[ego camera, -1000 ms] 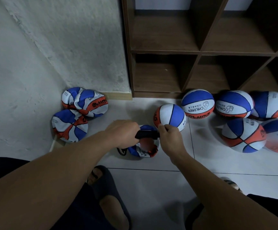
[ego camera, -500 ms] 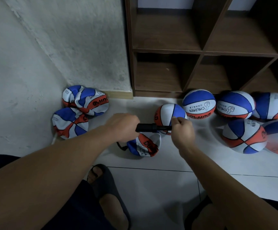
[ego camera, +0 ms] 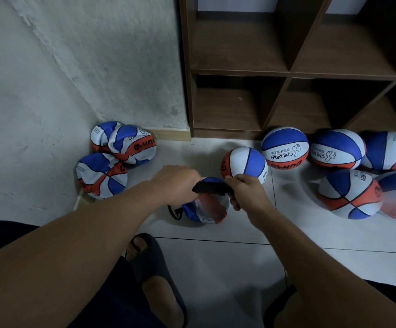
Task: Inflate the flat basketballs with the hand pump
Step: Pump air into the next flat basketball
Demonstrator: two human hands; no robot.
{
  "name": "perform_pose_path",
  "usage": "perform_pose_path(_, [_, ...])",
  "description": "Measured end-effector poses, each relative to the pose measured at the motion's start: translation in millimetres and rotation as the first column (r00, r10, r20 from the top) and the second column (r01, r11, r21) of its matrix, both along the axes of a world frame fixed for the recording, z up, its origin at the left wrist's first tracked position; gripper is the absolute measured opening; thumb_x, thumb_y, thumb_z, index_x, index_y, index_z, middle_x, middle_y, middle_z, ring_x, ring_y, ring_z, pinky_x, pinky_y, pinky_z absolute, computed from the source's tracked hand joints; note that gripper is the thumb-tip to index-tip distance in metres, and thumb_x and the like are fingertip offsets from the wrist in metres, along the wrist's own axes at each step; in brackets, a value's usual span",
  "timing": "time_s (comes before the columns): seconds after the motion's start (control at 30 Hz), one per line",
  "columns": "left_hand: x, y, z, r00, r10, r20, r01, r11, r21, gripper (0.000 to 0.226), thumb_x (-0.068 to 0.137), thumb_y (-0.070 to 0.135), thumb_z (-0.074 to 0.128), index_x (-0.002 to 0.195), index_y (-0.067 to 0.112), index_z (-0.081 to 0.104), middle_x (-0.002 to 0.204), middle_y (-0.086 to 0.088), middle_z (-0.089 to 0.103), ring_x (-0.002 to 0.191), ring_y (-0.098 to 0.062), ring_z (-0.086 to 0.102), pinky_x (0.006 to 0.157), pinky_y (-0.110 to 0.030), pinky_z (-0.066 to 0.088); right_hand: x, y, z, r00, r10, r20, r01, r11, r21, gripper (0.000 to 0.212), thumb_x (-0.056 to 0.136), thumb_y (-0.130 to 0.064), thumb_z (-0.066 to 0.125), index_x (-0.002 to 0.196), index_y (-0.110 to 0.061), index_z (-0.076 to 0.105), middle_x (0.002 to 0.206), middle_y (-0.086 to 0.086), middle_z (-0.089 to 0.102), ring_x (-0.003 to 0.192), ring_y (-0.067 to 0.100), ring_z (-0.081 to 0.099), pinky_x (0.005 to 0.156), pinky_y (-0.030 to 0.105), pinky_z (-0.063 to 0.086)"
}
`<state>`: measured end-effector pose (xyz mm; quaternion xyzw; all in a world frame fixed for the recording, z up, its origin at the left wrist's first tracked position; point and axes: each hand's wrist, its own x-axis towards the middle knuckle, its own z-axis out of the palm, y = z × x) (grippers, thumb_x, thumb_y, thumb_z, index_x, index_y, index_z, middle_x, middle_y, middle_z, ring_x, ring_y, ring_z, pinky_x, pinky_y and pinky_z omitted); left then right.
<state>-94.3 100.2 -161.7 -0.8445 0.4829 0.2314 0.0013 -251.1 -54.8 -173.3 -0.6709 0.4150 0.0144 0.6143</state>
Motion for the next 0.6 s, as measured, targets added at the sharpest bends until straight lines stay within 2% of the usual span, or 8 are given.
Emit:
perform_pose_path(0.07, [7,4,1,1.0,0.01,-0.01,-0.01,1.0,0.02,0.029,0.095,0.039,0.066,0.07,0.027,0.058,0.067,0.004,0.063,0.058,-0.016,0.062,0.053,-0.03,0.041,-4,-18,1,0.998,-0.042,-0.046,0.044,0.998,0.05,0.029,0.107,-0.03,0.058,0.092,-0.006,0.066,0.067,0.01,0.057,0.058,0.024,0.051,0.058,0.038,0.044])
perform_pose_path(0.17, [20,13,8,0.999,0.033,0.002,-0.033,0.998,0.056,0.032,0.097,0.038,0.067,0.069,0.028,0.055,0.069,0.004,0.061,0.059,-0.013,0.057,0.052,-0.029,0.034,-12,-47,-1,0.986,-0.142,-0.09,0.141,0.99,-0.022,0.03,0.106,-0.03,0.053,0.086,-0.009,0.061,0.067,0.009,0.056,0.057,0.022,0.047,0.054,0.034,0.039])
perform_pose_path(0.23, [23,15,11,0.999,0.052,-0.007,-0.051,0.997,0.065,0.031,0.094,0.04,0.069,0.068,0.027,0.057,0.069,0.003,0.062,0.06,-0.015,0.059,0.052,-0.03,0.037,-13,-56,-3,0.982,-0.149,-0.116,0.145,0.988,-0.046,0.026,0.104,-0.03,0.05,0.086,-0.011,0.056,0.072,0.011,0.052,0.057,0.021,0.043,0.053,0.033,0.035])
perform_pose_path(0.3, [18,11,12,0.998,0.054,-0.017,-0.053,0.996,0.069,0.029,0.093,0.042,0.07,0.071,0.025,0.061,0.07,0.002,0.064,0.061,-0.016,0.062,0.052,-0.031,0.041,-11,-52,-3,0.974,-0.186,-0.13,0.178,0.982,-0.066,0.023,0.101,-0.031,0.051,0.088,-0.012,0.055,0.077,0.012,0.048,0.062,0.022,0.042,0.055,0.036,0.035])
perform_pose_path(0.37, [11,4,11,0.998,0.062,0.003,-0.062,0.995,0.079,0.029,0.095,0.041,0.069,0.073,0.023,0.063,0.071,0.001,0.064,0.06,-0.017,0.061,0.05,-0.03,0.037,-6,-40,2,0.967,-0.233,-0.107,0.225,0.971,-0.085,0.022,0.099,-0.03,0.052,0.086,-0.012,0.054,0.079,0.013,0.046,0.068,0.025,0.041,0.063,0.043,0.034])
perform_pose_path(0.47, [8,-4,18,0.997,0.07,0.029,-0.073,0.992,0.107,0.031,0.098,0.04,0.067,0.072,0.022,0.061,0.072,0.001,0.063,0.06,-0.018,0.06,0.051,-0.029,0.036,0,-17,8,0.983,-0.174,-0.065,0.171,0.984,-0.042,0.02,0.099,-0.025,0.058,0.086,-0.01,0.06,0.073,0.007,0.049,0.07,0.024,0.044,0.07,0.044,0.037])
perform_pose_path(0.6, [0,-9,22,0.998,0.048,0.039,-0.052,0.992,0.112,0.028,0.095,0.035,0.07,0.072,0.024,0.06,0.07,0.001,0.064,0.058,-0.018,0.061,0.049,-0.031,0.04,4,-1,8,0.995,-0.096,-0.028,0.094,0.993,-0.071,0.037,0.103,-0.043,0.054,0.101,-0.008,0.066,0.075,0.005,0.054,0.07,0.022,0.05,0.067,0.039,0.042])
